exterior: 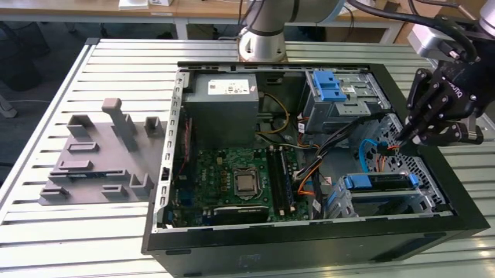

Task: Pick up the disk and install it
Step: 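Insert the first disk wire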

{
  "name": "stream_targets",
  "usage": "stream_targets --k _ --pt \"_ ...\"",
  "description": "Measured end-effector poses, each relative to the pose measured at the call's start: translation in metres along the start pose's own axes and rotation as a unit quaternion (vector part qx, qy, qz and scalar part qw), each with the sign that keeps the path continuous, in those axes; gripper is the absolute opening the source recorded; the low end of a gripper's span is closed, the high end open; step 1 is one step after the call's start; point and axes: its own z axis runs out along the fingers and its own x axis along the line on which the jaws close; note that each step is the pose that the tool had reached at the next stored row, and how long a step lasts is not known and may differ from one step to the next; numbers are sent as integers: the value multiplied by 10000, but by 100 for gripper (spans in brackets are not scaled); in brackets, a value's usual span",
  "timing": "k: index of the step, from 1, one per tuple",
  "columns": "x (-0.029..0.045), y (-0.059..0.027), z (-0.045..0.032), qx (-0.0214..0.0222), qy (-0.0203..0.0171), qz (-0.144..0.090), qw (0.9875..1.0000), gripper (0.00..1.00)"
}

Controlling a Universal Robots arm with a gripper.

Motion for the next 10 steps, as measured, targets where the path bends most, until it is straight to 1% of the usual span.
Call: stream_targets --k 2,4,8,9,10 --pt "-2 -2 17 2 16 13 10000 25" --pt "-4 -4 32 6 41 30 10000 25" --pt "-8 -6 48 16 106 60 9999 25" --pt "-8 -6 50 18 114 63 9999 24" --pt "-8 -6 49 18 117 63 9999 17"
